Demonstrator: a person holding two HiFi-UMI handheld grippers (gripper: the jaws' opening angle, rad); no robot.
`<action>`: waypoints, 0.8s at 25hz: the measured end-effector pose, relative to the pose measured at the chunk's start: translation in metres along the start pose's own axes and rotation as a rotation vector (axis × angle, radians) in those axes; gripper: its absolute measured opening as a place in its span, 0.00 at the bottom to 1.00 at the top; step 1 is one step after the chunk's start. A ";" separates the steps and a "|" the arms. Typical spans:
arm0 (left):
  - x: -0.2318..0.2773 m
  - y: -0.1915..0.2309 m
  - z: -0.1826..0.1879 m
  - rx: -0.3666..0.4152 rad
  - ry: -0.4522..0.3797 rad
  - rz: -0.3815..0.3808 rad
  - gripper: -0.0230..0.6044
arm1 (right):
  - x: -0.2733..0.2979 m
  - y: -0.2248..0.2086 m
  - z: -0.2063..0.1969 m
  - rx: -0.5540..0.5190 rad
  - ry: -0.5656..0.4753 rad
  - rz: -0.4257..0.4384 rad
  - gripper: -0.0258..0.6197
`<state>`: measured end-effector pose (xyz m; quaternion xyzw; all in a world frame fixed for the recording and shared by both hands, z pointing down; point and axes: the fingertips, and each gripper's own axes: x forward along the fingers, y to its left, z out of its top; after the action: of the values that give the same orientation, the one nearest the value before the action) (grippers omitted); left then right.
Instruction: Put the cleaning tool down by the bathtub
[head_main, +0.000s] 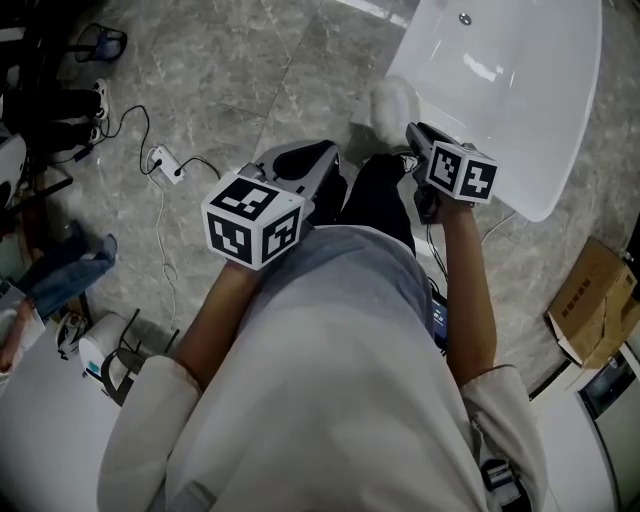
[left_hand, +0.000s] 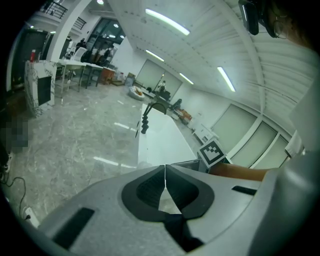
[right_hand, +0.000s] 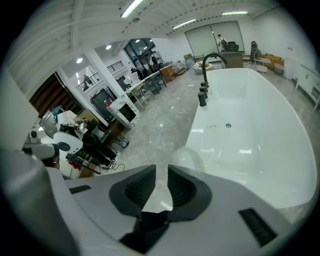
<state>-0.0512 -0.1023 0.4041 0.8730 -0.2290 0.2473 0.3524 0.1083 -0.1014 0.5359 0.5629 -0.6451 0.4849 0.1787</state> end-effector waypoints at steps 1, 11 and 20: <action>0.000 0.000 0.000 0.002 0.001 -0.003 0.05 | -0.003 0.002 0.001 0.000 -0.008 0.003 0.15; 0.003 -0.009 0.009 0.055 0.010 -0.046 0.05 | -0.036 0.020 0.013 -0.009 -0.069 0.035 0.12; 0.001 -0.006 0.027 0.074 -0.027 -0.059 0.05 | -0.073 0.048 0.033 -0.032 -0.138 0.083 0.11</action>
<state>-0.0395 -0.1185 0.3851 0.8950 -0.1987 0.2335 0.3241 0.0975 -0.0933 0.4437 0.5650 -0.6862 0.4414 0.1226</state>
